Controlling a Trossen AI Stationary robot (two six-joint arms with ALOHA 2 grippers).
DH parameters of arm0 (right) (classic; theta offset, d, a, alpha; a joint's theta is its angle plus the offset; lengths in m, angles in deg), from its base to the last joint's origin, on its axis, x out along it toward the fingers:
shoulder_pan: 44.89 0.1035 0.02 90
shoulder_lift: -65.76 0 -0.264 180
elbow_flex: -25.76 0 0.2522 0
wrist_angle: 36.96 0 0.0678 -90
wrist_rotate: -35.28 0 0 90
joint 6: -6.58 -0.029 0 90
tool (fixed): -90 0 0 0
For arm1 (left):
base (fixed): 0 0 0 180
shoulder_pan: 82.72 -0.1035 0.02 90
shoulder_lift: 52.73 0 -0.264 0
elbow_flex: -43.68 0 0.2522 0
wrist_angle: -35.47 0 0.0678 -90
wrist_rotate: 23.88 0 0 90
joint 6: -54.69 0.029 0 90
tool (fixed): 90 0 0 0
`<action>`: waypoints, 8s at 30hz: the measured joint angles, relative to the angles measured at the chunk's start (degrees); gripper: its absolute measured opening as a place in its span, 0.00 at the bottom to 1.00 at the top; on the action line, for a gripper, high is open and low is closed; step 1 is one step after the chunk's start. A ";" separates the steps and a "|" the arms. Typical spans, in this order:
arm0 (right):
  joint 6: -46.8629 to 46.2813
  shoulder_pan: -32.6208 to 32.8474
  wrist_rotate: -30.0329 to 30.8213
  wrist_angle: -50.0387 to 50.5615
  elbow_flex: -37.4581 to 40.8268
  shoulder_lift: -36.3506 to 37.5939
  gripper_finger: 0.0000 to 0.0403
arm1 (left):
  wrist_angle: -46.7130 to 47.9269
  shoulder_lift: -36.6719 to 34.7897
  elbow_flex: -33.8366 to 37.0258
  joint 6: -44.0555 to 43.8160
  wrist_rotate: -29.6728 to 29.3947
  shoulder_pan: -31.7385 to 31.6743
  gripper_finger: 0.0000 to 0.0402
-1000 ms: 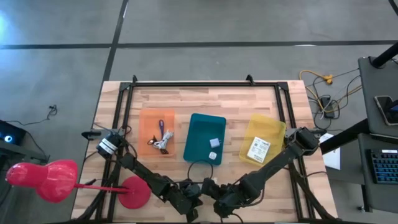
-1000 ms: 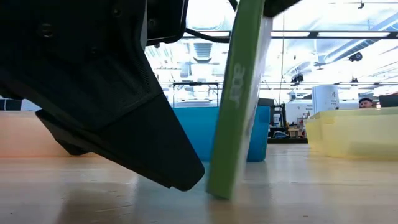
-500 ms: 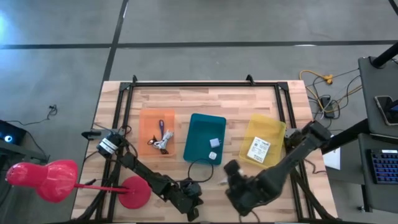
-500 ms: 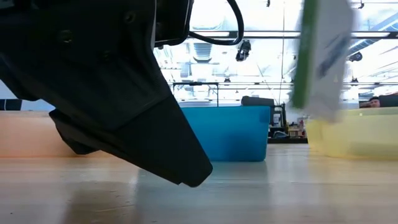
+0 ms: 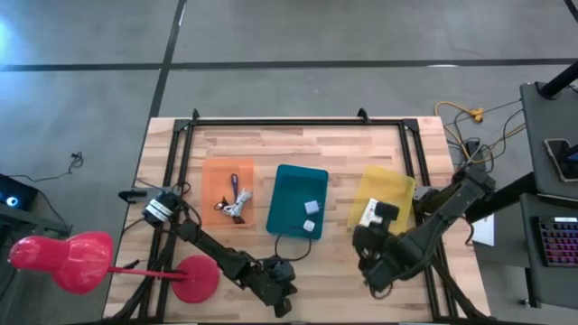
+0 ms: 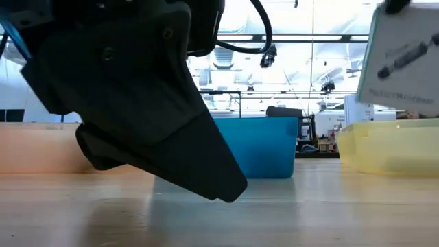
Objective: Pick and place items into bin
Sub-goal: Put the card reader box into the yellow bin, then return to Home Position
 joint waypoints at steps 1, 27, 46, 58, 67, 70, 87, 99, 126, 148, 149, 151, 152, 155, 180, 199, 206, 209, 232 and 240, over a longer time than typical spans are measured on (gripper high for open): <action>-1.13 -0.41 -0.22 -0.07 1.83 0.88 0.03 | 0.00 0.00 -0.02 0.03 0.24 -0.12 0.00; -1.26 -11.32 -15.20 -20.06 35.94 36.26 0.03 | 0.04 -0.07 -0.26 0.34 2.71 -0.71 0.00; 10.32 -22.39 -12.04 -27.03 46.40 34.85 0.26 | -0.08 -0.07 -0.28 1.08 4.19 -0.76 0.00; 6.96 -18.87 3.85 -20.63 35.30 32.96 0.52 | -0.09 -1.29 -1.39 1.58 4.98 -1.37 0.00; 7.73 -14.98 -13.73 -38.71 33.00 35.50 0.45 | -2.62 -14.13 -0.81 17.13 10.73 -14.02 0.00; -1.75 -9.75 -12.88 -31.73 35.56 40.40 0.42 | -0.19 -23.29 1.54 22.87 11.74 -15.48 0.00; -14.97 -13.97 3.52 -30.13 43.33 62.02 0.39 | -8.75 -76.22 50.25 20.05 8.01 -19.71 0.00; 9.21 -14.36 5.66 -58.84 48.13 64.07 0.38 | -2.12 -85.69 51.69 13.21 13.03 -20.15 0.00; 32.89 -15.90 -5.06 -86.41 80.39 98.26 0.38 | -6.65 -111.50 70.02 27.04 17.69 -29.55 0.00; 52.77 -21.14 -9.43 -96.91 90.67 98.25 0.37 | -2.26 -113.31 70.12 29.65 15.93 -29.59 0.00; 52.57 -22.00 -9.43 -95.79 90.67 98.02 0.37 | -2.23 -113.19 70.13 29.65 15.95 -29.59 0.00; 53.36 -24.19 -9.65 -95.72 90.68 97.79 0.37 | -2.16 -113.20 70.14 29.65 15.95 -29.59 0.00; 54.08 -25.49 -10.27 -96.05 90.67 97.86 0.37 | -2.23 -113.20 70.14 29.65 15.93 -29.59 0.00; 54.80 -31.06 -14.43 -95.97 90.67 98.09 0.36 | -2.22 -113.23 70.16 29.65 15.95 -29.59 0.00; 42.04 -49.49 -33.06 -90.99 90.65 93.41 0.36 | -2.36 -106.97 70.20 31.19 15.82 -29.59 0.00; 42.17 -49.50 -33.00 -90.99 90.65 93.17 0.35 | -2.29 -101.49 70.20 31.16 15.71 -29.57 0.00; 42.19 -49.49 -33.02 -90.99 90.65 93.17 0.35 | -2.39 -100.40 70.20 31.16 15.71 -29.57 0.00; 42.19 -49.50 -33.02 -90.97 90.65 93.17 0.36 | -2.46 -100.41 70.20 31.16 15.71 -29.57 0.00; 42.19 -49.50 -33.05 -90.66 90.65 93.17 0.36 | -2.50 -100.43 70.20 31.16 15.73 -29.57 0.00; 42.19 -49.50 -33.05 -90.66 90.65 93.17 0.34 | -2.49 -100.43 70.20 31.16 15.73 -29.57 0.00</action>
